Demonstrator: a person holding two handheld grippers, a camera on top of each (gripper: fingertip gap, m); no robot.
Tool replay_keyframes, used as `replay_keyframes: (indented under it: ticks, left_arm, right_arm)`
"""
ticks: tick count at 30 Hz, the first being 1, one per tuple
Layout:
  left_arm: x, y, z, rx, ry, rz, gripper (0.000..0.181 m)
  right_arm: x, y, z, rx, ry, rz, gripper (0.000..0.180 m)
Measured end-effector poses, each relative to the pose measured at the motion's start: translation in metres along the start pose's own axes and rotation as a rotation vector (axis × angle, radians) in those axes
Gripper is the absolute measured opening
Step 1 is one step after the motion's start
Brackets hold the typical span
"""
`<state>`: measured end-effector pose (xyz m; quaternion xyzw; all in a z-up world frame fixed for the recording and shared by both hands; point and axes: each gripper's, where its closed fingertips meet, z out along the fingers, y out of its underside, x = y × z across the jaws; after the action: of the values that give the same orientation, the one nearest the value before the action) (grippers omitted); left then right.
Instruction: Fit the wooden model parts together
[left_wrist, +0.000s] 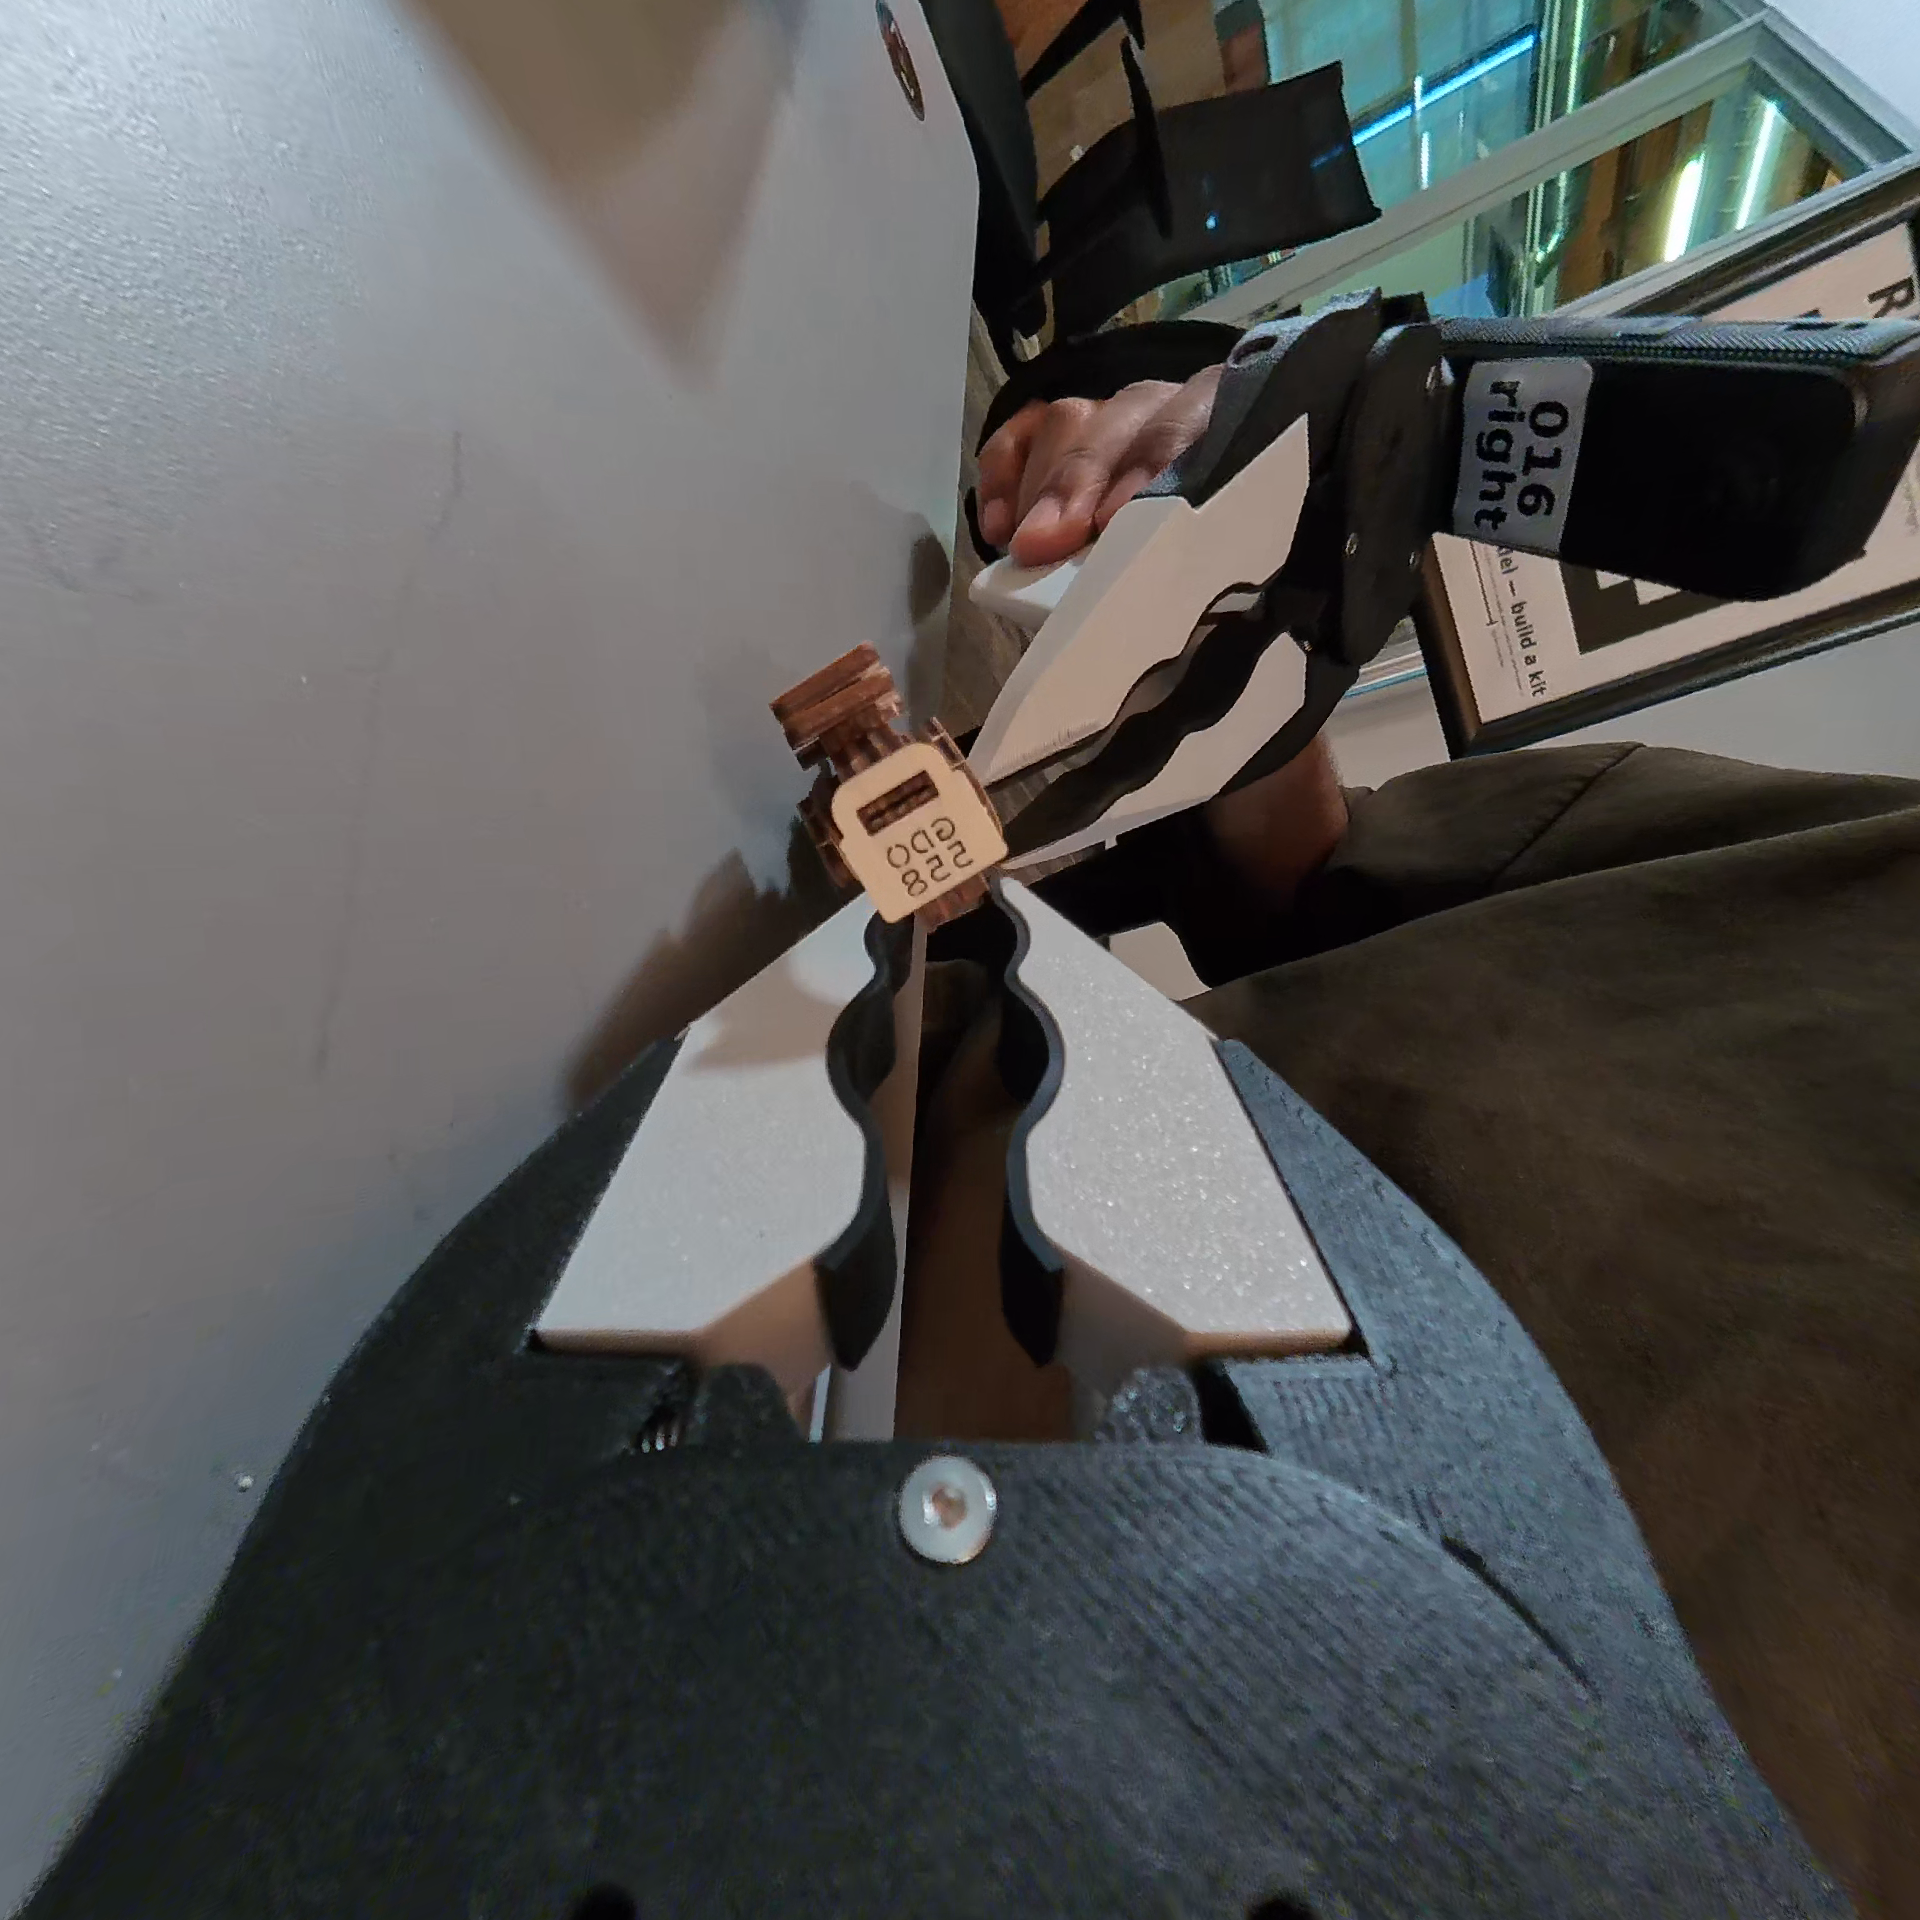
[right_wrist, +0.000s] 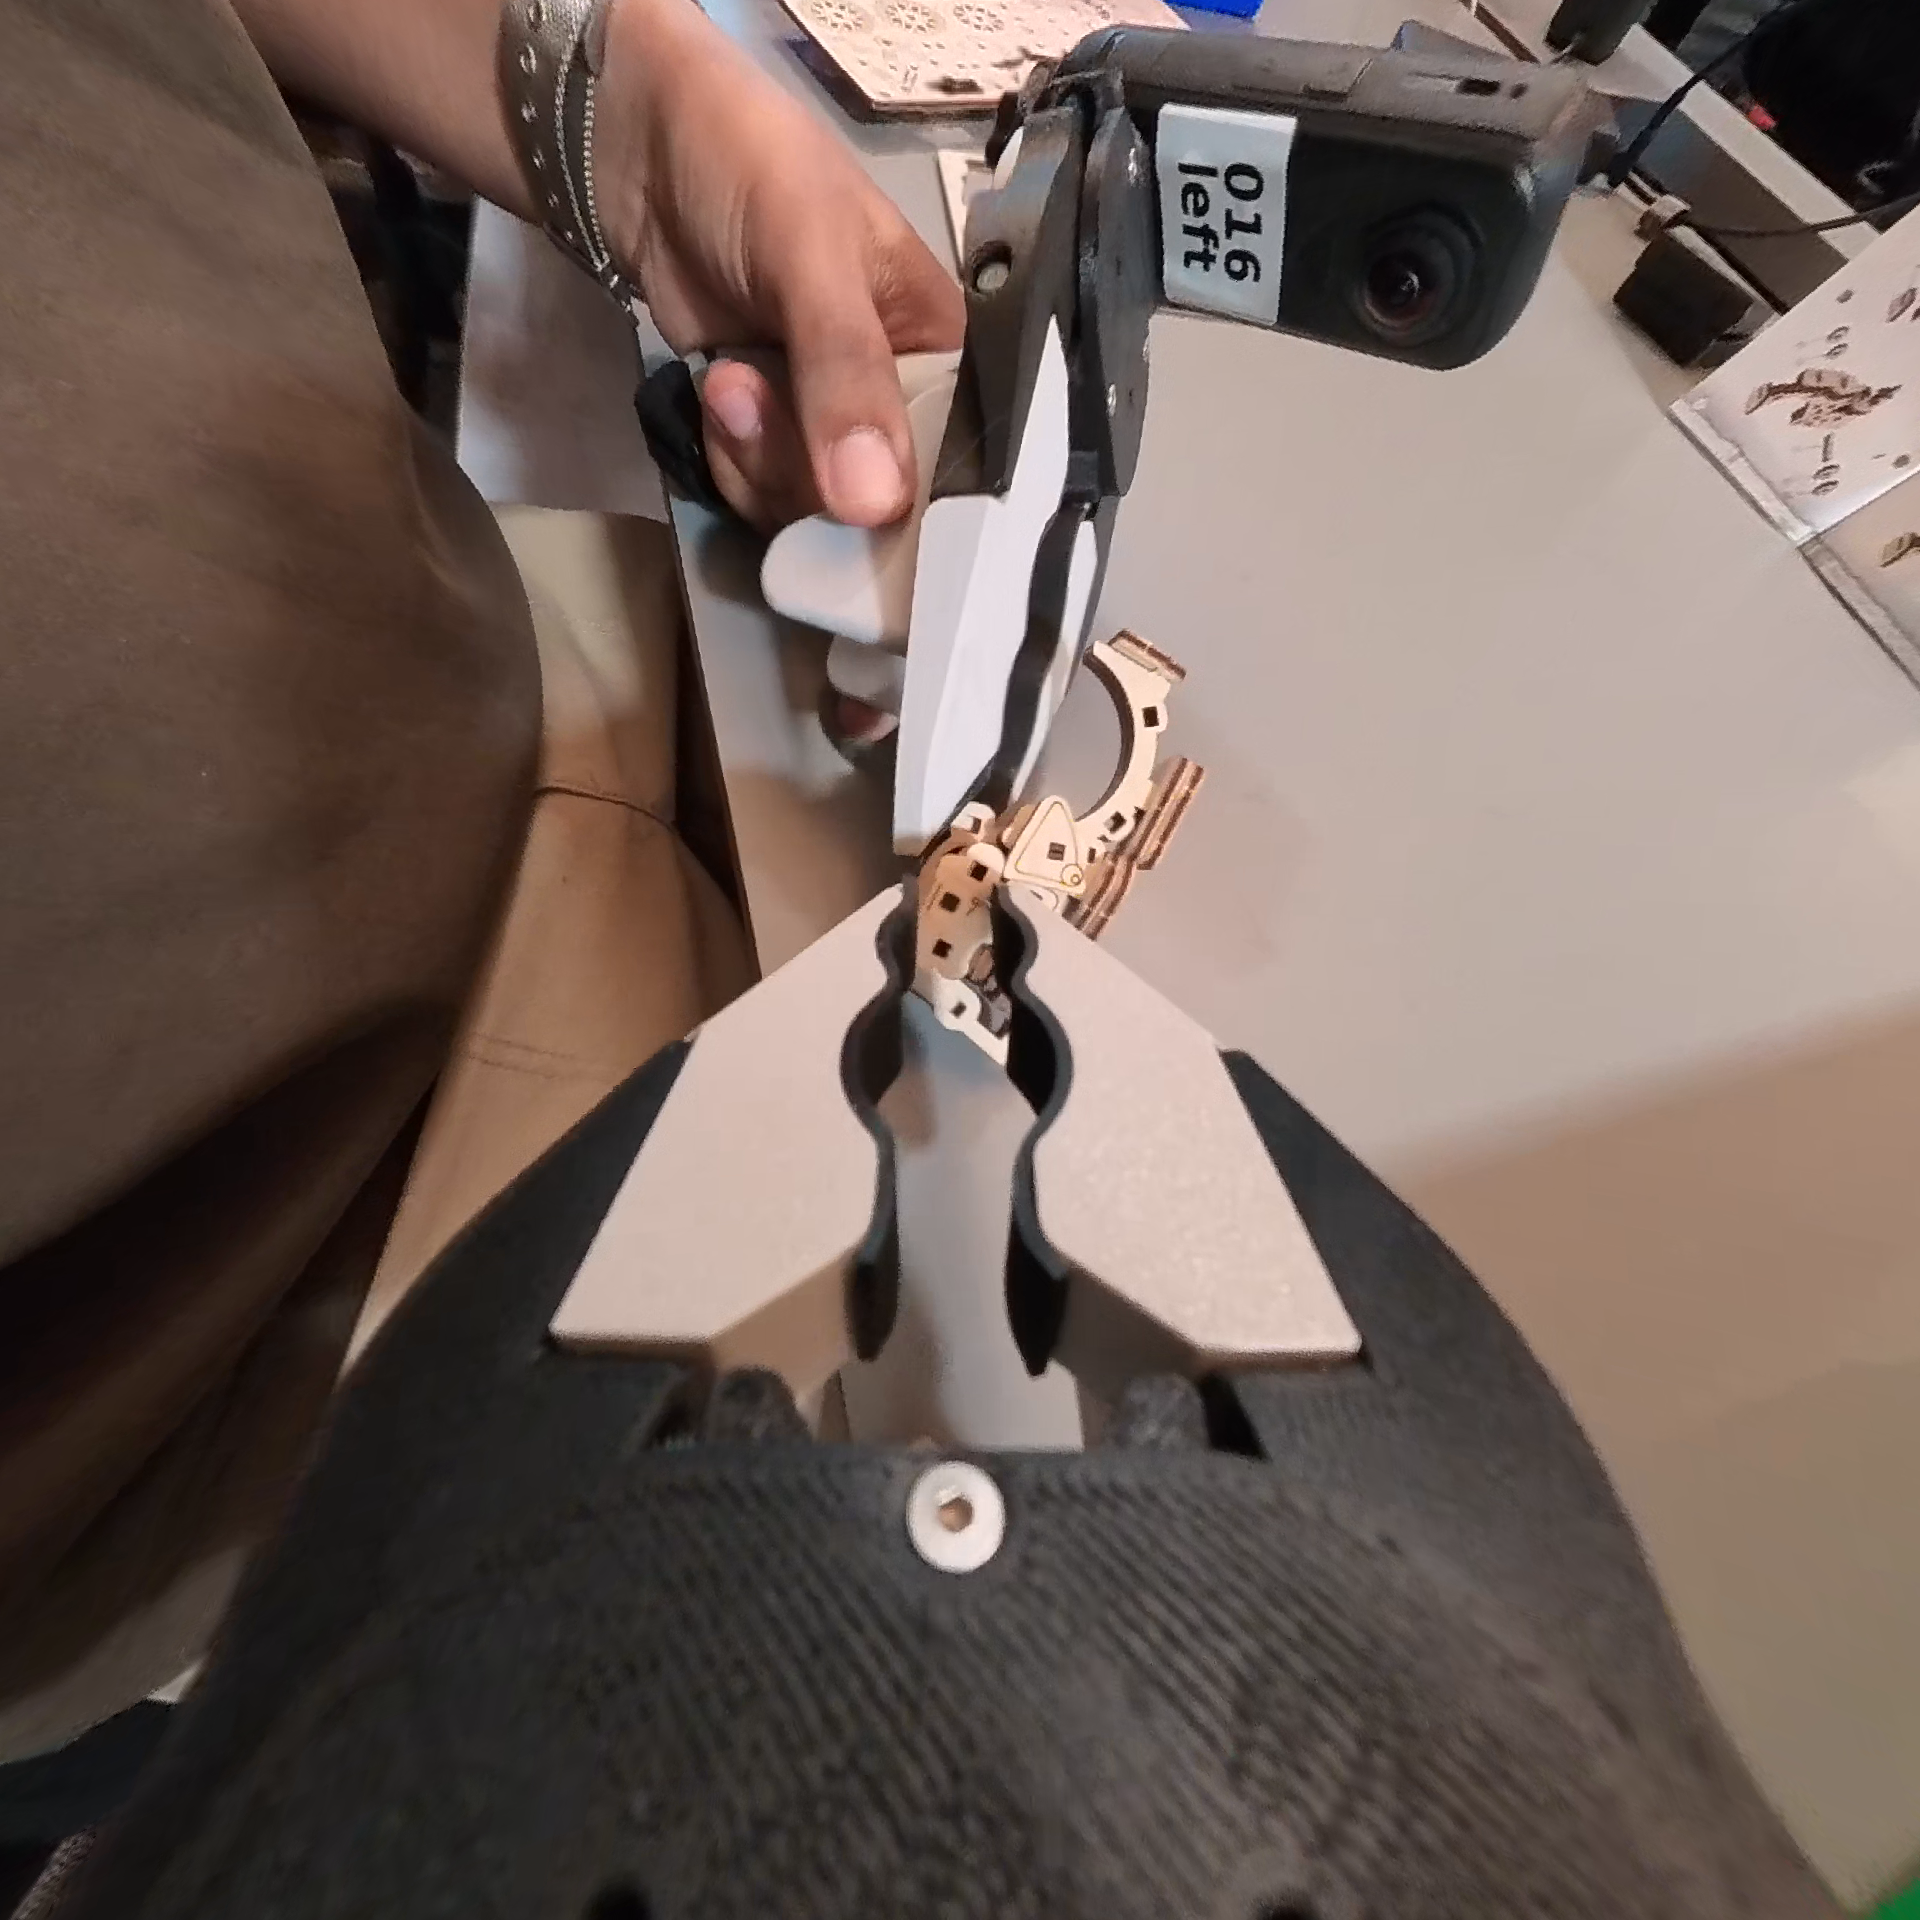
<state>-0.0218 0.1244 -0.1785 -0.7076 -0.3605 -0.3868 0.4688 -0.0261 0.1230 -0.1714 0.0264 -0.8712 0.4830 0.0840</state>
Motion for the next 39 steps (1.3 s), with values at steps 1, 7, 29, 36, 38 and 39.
replay_keyframes:
  ticks: [1, 7, 29, 36, 38, 39]
  left_arm:
    - [-0.0001, -0.0002, 0.0, 0.0, 0.001, -0.005, 0.009]
    - [-0.0022, -0.0017, 0.0002, 0.001, 0.001, -0.035, 0.008]
    - [-0.0029, -0.0038, -0.0001, 0.0, 0.033, -0.093, 0.006]
    - [-0.003, -0.0043, -0.0003, 0.004, 0.033, -0.093, 0.006]
    - [-0.003, -0.0044, -0.0004, 0.005, 0.033, -0.093, 0.006]
    - [-0.0031, -0.0045, -0.0005, 0.006, 0.033, -0.093, 0.006]
  right_arm:
    - [0.0001, 0.0001, 0.0001, 0.003, -0.002, 0.005, 0.012]
    - [0.0014, 0.0011, 0.0001, 0.013, -0.003, 0.019, 0.013]
    - [0.0041, 0.0029, 0.0013, 0.019, -0.001, 0.039, 0.015]
    - [0.0053, 0.0034, -0.0004, 0.018, 0.012, 0.017, 0.018]
    - [0.0059, 0.002, -0.0021, 0.028, 0.016, 0.016, 0.019]
    - [0.0068, 0.001, -0.0035, 0.035, 0.019, 0.017, 0.019]
